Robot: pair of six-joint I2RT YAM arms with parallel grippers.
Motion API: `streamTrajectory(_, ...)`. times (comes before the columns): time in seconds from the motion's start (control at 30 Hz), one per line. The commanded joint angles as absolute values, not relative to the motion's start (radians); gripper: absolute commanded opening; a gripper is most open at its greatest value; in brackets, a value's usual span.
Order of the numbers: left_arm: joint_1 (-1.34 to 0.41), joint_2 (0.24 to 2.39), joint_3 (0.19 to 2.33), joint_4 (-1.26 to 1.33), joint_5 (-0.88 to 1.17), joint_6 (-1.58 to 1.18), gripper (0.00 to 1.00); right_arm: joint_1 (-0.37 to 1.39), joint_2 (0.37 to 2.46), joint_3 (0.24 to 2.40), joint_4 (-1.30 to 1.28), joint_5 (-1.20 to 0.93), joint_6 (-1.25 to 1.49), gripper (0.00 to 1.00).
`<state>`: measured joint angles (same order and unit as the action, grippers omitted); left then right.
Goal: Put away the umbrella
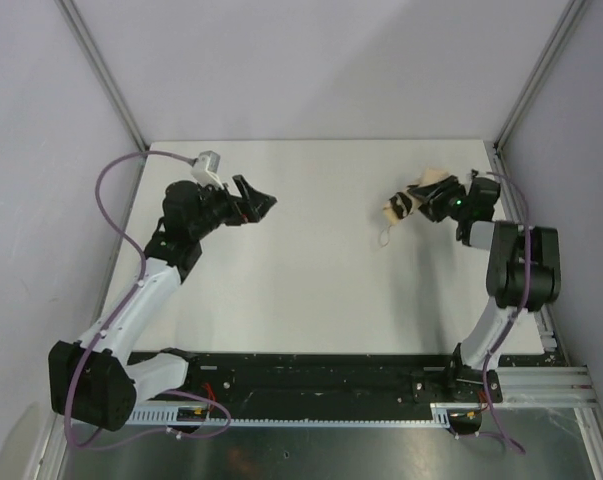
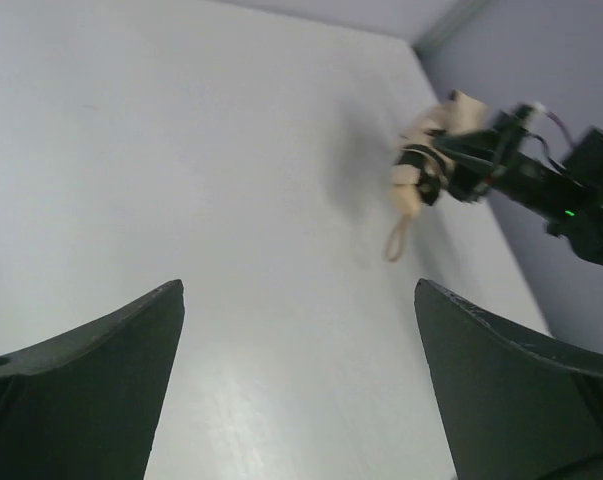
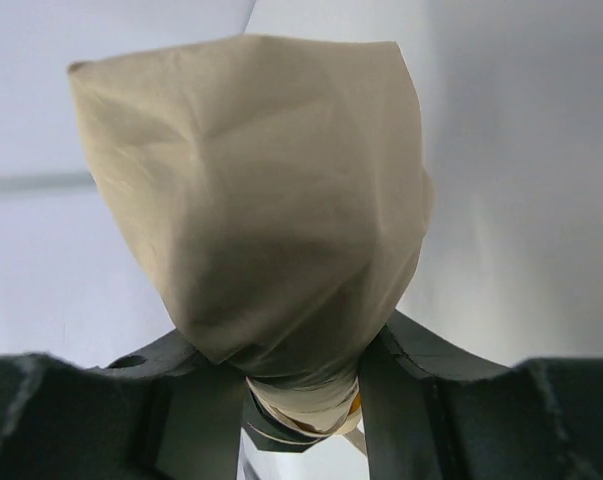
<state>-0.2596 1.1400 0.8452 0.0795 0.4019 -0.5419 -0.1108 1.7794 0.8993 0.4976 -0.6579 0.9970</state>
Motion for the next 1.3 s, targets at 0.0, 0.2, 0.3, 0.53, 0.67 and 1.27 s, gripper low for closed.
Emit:
streamTrajectory(0.0,-0.264,1.094,0.974,-0.181,0.031,-0.308,0.99,-0.206,1.94,1.105,0.627,-0.589,1.06,0.12)
streamTrajectory(0.2,-0.271,1.122,1.064,-0.255,-0.189,-0.191,0.99,-0.266,2.133,1.378,0.488,-0.535,0.988,0.19)
streamTrajectory(0.3,-0.27,1.145,1.057,-0.257,-0.172,-0.196,0.99,-0.275,2.226,1.504,0.414,-0.538,0.961,0.24)
streamTrajectory(0.53,-0.269,1.133,1.053,-0.255,-0.15,-0.198,0.99,-0.276,2.353,1.697,0.267,-0.48,0.934,0.4)
streamTrajectory(0.67,-0.266,1.124,1.045,-0.253,-0.142,-0.198,0.99,-0.277,2.401,1.789,0.165,-0.456,0.918,0.53)
streamTrajectory(1.27,-0.255,1.049,0.991,-0.203,0.051,-0.22,0.99,-0.319,1.777,1.387,-0.33,-0.162,0.584,0.99)
